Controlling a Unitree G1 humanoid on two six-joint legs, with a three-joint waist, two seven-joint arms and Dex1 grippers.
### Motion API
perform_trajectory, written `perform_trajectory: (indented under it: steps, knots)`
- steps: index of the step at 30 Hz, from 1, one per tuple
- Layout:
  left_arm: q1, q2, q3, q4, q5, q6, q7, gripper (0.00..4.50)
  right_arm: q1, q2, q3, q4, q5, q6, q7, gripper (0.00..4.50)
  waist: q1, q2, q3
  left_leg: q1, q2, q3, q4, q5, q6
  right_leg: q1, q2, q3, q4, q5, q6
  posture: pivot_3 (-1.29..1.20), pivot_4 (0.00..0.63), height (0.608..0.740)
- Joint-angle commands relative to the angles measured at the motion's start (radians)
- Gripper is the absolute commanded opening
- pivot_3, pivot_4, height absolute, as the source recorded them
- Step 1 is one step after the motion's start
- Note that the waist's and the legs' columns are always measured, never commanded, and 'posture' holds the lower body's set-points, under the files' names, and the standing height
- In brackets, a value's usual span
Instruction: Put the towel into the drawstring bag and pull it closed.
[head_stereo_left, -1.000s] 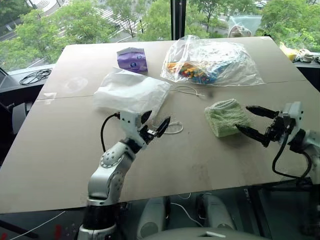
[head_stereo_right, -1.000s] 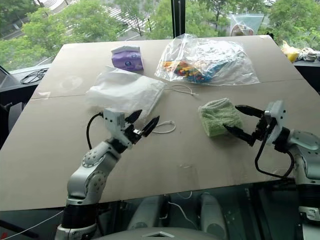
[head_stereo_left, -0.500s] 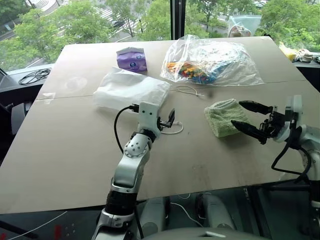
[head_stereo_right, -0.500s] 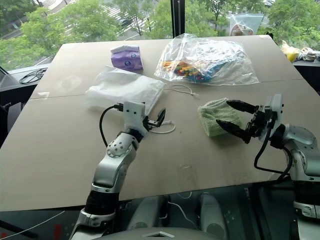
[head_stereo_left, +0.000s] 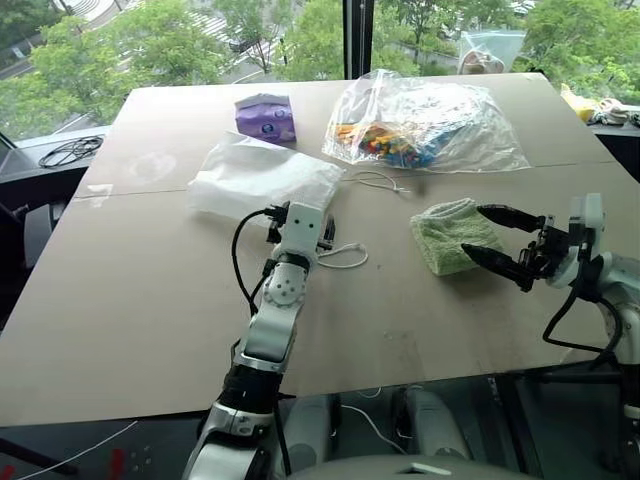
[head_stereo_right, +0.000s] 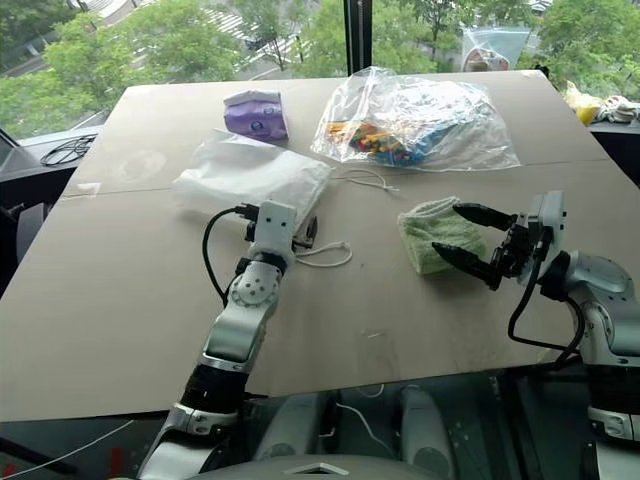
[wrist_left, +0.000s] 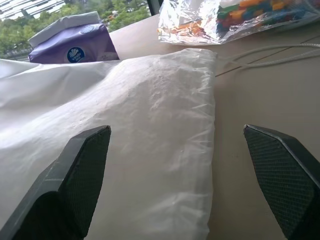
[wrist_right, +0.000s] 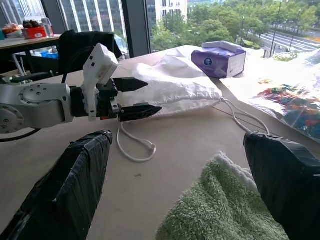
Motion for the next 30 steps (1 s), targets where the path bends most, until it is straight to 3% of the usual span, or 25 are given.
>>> perform_trajectory:
  steps: [1,17,25,27,30]
  knots:
    - [-0.033,0.049,-0.053,0.01,0.13,-0.046,0.035,4.41,-0.012,-0.01,-0.029,-0.019,-0.004,-0.018,-0.006,4.5,0.0,0.0,0.0,0.0,0.0,0.0,0.0,0.0,0.0,0.0,0.0,0.0,0.0,0.0,0.0,0.0,0.15,0.74]
    - [-0.05,0.066,-0.085,0.03,0.283,0.04,0.04,4.41,-0.026,-0.013,-0.042,0.015,-0.017,-0.048,0.002,4.5,0.002,0.0,0.0,0.0,0.0,0.0,0.0,0.0,0.0,0.0,-0.001,0.0,0.0,0.0,0.0,0.0,0.15,0.74]
    - [-0.053,0.087,-0.078,0.04,0.309,0.013,0.064,0.69,-0.027,-0.015,-0.047,0.029,-0.025,-0.061,0.005,4.5,0.002,0.0,0.0,0.0,0.0,0.0,0.0,0.0,0.0,0.0,-0.001,0.0,0.001,0.0,0.0,0.0,0.15,0.74]
    - [-0.054,0.089,-0.077,0.042,0.315,0.007,0.07,0.09,-0.028,-0.015,-0.047,0.034,-0.027,-0.065,0.006,4.5,0.002,0.0,0.0,0.0,0.0,0.0,0.0,0.0,0.0,0.0,-0.001,0.0,0.001,0.0,0.0,0.0,0.15,0.74]
    - [-0.052,0.093,-0.078,0.04,0.324,-0.006,0.079,0.09,-0.028,-0.013,-0.045,0.035,-0.028,-0.069,0.005,4.5,0.002,0.0,0.0,0.0,0.0,0.0,0.0,0.0,0.0,0.0,-0.001,0.0,0.001,0.0,0.001,0.0,0.15,0.74]
